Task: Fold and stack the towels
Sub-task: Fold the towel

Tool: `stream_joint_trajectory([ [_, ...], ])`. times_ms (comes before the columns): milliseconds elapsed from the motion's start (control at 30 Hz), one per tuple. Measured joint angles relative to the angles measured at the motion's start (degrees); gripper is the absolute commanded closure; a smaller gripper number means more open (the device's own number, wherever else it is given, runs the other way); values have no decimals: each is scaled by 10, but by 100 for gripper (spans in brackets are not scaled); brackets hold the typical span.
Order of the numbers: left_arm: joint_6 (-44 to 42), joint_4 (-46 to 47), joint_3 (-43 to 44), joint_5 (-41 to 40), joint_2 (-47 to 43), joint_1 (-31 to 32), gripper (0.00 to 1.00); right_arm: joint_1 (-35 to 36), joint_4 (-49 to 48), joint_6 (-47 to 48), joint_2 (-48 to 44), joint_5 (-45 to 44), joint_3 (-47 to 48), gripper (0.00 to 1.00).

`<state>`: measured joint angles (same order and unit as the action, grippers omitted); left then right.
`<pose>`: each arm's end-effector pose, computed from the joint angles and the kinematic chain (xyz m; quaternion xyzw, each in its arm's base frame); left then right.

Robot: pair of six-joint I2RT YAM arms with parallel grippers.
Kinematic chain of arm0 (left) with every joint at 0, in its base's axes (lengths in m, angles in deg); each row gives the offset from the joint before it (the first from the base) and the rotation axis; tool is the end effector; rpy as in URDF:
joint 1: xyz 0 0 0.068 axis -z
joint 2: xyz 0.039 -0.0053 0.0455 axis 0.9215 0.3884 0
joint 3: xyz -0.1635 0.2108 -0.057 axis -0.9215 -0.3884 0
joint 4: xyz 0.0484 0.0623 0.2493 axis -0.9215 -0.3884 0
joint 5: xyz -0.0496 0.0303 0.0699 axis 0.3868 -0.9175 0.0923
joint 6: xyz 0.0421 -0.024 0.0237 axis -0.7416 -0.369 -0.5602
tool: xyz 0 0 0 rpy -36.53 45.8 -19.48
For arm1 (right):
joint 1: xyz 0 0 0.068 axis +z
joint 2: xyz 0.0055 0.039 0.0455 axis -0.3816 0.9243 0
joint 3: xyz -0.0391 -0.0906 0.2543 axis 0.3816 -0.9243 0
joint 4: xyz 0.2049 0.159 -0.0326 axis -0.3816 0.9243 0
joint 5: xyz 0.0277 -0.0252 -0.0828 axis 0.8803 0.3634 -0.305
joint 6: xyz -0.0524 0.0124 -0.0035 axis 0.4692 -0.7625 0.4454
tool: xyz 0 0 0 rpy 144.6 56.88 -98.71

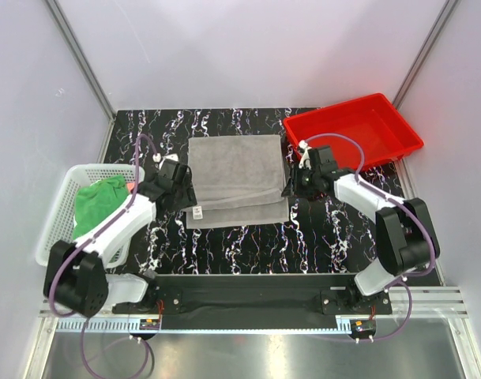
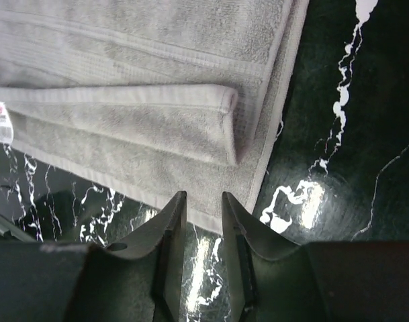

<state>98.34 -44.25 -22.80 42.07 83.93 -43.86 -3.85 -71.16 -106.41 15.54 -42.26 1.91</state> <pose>0.2304 -0.0900 0.2393 -0.1072 0.9433 -0.0350 0.3123 0.3032 0.1147 0.2042 -0.0699 0.9255 0.2572 0.2690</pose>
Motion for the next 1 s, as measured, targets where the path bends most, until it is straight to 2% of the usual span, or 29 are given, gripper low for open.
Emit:
stream_joint_trajectory([
  [100,11,20,0,18,47,-37,39,8,14,-13,35,-22,30,66],
  [233,24,54,2,59,99,-92,43,9,19,-19,114,-46,121,66],
  [333,26,70,11,87,131,-99,49,10,25,-18,160,-59,186,66],
  [467,27,93,7,125,153,-97,50,14,29,-11,200,-73,234,66],
  [667,29,96,-30,135,127,-83,51,28,47,5,231,-73,232,67],
  [800,30,84,-35,116,93,-54,51,39,57,17,231,-73,213,71],
  [1000,32,65,-44,80,16,-22,50,45,57,30,163,-74,112,71],
])
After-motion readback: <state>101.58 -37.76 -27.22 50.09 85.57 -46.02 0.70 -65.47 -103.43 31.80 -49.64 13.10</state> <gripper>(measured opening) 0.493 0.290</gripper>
